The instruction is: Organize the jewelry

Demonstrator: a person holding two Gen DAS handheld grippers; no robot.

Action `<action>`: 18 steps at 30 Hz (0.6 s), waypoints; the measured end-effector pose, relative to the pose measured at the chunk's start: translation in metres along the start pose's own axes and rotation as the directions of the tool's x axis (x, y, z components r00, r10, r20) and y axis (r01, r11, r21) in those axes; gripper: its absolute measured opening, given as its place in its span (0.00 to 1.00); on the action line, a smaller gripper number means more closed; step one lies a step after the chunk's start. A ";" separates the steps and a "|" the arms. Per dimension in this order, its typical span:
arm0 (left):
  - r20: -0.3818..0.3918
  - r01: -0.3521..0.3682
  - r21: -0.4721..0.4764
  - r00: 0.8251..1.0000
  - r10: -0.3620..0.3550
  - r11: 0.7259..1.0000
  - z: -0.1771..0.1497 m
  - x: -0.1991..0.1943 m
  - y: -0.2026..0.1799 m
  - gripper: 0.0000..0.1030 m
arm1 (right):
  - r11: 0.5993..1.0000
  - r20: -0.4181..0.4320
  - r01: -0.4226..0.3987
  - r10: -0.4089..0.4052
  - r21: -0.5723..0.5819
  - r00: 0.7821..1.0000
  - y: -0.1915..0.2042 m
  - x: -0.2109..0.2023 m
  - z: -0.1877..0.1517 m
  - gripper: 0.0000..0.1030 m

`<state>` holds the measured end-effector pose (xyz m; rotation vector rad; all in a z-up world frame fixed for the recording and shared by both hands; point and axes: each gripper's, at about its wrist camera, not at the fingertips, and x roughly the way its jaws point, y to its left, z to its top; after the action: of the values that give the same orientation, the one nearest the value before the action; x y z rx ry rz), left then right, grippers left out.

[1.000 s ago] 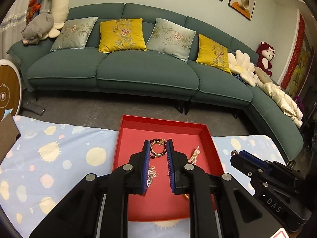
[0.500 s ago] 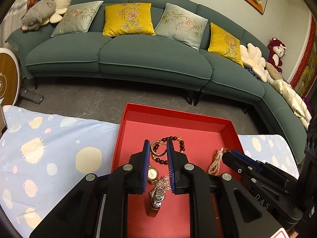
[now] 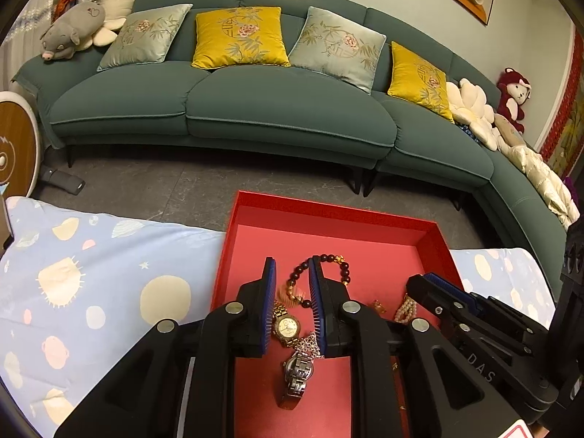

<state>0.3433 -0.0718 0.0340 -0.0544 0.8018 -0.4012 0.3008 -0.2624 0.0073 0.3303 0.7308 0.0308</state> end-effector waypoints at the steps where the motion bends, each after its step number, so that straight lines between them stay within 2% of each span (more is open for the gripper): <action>1: 0.005 0.002 -0.001 1.000 -0.002 1.000 0.001 -0.002 0.001 0.18 | 1.000 0.005 -0.001 0.001 -0.001 1.000 0.000 -0.002 0.000 0.19; 3: 0.013 0.002 -0.009 1.000 -0.001 1.000 0.002 -0.006 0.002 0.25 | 1.000 0.018 -0.004 0.004 -0.001 1.000 0.001 -0.006 0.002 0.20; 6: 0.029 0.004 -0.011 1.000 -0.003 1.000 0.006 -0.013 0.004 0.25 | 1.000 0.042 -0.016 0.016 0.002 0.999 0.002 -0.016 0.005 0.24; 18: 0.056 -0.016 0.041 0.998 0.014 0.999 0.007 -0.033 -0.010 0.25 | 0.997 0.073 -0.017 0.023 -0.076 0.997 0.022 -0.045 0.007 0.26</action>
<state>0.3250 -0.0695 0.0636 -0.0206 0.7379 -0.4004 0.2743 -0.2500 0.0482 0.2656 0.6514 0.0648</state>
